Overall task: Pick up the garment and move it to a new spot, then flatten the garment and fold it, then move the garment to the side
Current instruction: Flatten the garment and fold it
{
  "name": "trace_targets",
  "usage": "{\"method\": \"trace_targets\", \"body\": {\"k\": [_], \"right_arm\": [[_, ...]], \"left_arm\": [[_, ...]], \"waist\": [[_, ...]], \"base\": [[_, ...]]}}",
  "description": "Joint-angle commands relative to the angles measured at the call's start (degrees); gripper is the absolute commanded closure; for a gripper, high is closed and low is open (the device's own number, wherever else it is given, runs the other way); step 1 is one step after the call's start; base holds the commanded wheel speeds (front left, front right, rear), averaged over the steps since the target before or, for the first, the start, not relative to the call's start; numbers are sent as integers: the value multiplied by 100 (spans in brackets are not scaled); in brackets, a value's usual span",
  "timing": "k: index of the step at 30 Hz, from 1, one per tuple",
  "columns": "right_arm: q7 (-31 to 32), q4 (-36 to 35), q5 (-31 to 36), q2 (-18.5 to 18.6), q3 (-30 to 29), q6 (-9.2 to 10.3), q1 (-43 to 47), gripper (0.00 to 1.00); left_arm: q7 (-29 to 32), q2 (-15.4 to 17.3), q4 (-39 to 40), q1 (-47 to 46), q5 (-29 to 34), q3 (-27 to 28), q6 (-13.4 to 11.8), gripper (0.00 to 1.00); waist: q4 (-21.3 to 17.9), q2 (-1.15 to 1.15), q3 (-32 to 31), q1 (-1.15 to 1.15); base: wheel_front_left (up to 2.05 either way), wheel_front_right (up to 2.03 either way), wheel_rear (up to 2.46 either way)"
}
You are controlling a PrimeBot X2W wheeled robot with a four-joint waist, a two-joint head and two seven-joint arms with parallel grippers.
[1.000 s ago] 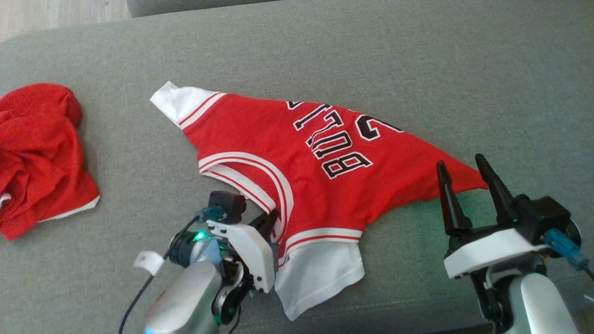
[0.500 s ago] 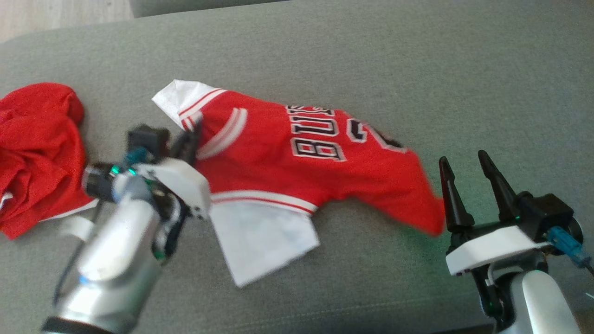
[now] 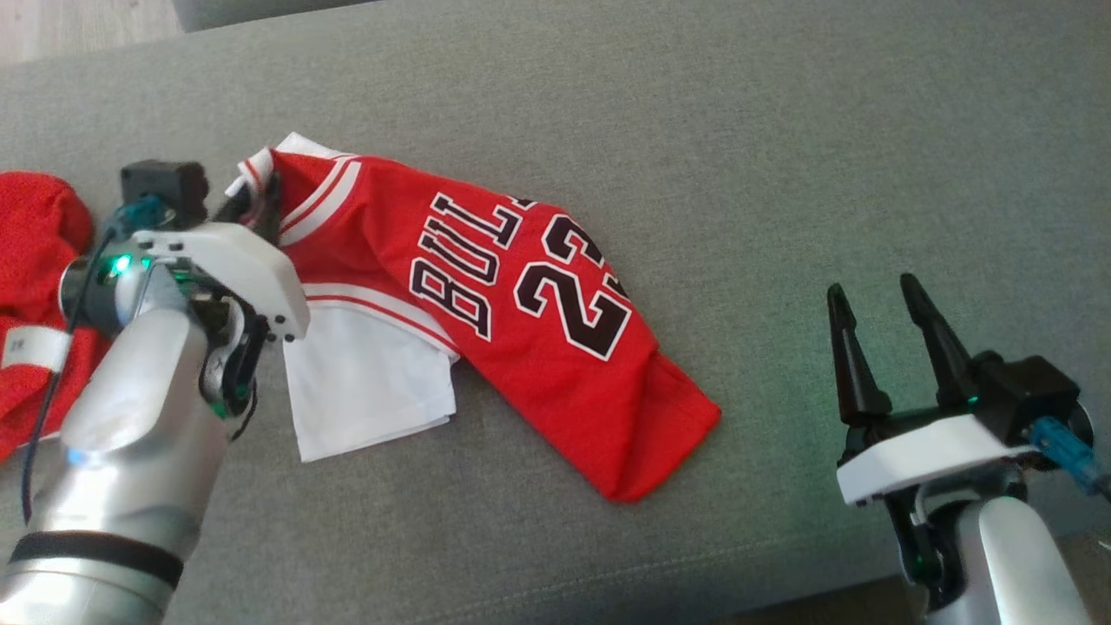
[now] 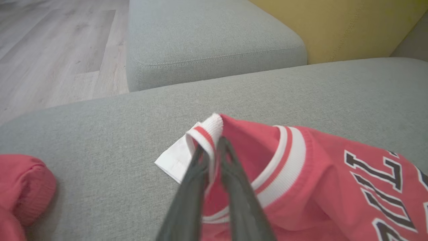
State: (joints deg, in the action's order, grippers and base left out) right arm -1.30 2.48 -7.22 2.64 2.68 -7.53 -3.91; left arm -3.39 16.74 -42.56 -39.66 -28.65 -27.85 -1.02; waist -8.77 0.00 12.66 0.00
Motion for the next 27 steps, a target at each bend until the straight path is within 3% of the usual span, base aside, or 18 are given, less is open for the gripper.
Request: {"method": "trace_targets", "body": {"k": [1, 7, 14, 22, 27], "right_arm": [[-84, -190, -33, 23, 104, 4, -221, 0], [-80, -214, 14, 23, 93, 4, -204, 0], [-38, -259, 107, 23, 104, 4, -161, 0], [84, -323, 229, 23, 142, 4, -104, 0], [164, -343, 266, 23, 203, 4, -4, 0]], "left_arm": [[-143, 153, 71, -241, -61, 275, 17, 0], [-793, 70, 114, 262, -164, 407, -126, 0], [-1120, 45, 951, 1086, -146, 655, -517, 0], [-1159, 108, 3129, 2433, 415, 1179, -1187, 0], [-1160, 140, 4050, 3285, 722, 1298, -1418, 0]], "waist": [[-7, 0, 7, 0], [72, 0, -91, 0], [285, 0, -253, 0], [546, 0, -506, 0], [604, 0, -666, 0]], "base": [[0, 0, 0], [0, 0, 0], [0, 0, 0], [0, 0, 0], [0, 0, 0]]}}
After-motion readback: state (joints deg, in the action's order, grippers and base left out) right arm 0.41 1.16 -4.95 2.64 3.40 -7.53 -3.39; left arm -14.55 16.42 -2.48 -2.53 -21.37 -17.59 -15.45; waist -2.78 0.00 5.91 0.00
